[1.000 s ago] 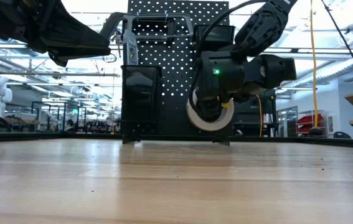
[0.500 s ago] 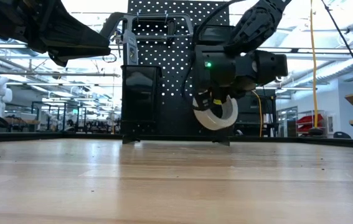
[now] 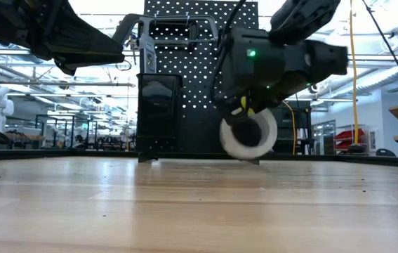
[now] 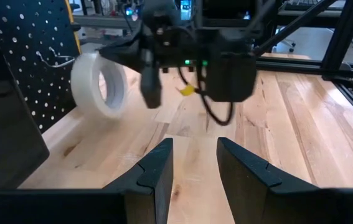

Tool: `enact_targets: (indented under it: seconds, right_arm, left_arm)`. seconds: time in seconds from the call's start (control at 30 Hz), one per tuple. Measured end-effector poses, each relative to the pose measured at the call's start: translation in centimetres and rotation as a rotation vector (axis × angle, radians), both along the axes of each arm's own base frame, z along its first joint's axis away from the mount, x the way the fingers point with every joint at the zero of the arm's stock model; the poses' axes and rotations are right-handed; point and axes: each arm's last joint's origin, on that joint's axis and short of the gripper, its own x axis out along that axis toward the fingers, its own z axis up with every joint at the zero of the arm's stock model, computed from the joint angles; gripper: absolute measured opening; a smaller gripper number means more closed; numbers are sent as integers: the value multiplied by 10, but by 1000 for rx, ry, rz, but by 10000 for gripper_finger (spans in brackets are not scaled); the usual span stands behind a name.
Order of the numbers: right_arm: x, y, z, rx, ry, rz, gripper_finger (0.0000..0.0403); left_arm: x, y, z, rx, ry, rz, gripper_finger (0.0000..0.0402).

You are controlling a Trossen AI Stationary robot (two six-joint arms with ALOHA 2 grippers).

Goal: Hang tools onto peg board
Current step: Hang the white tape on the peg board

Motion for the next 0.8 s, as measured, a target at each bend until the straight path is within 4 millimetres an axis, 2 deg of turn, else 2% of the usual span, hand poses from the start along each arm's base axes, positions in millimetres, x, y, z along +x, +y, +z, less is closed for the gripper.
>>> enact_targets:
  seconds: [0.17, 0.3, 0.43, 0.63, 0.8]
  right_arm:
    - [-4, 27, -1, 147, -42, 71, 0]
    - [-12, 54, -4, 252, -3, 147, 0]
    - [-20, 70, -6, 296, 31, 185, 0]
    - [-32, 75, -6, 257, 209, 206, 2]
    - [-34, 71, -5, 237, 260, 193, 33]
  left_arm:
    - [0, 0, 0, -1, 1, -1, 128]
    - [-1, -1, 0, -1, 1, -7, 128]
    - [-1, -1, 0, -2, 1, -8, 128]
    - [-1, -1, 0, -13, -4, -6, 128]
    - [-1, -1, 0, -14, -5, -6, 128]
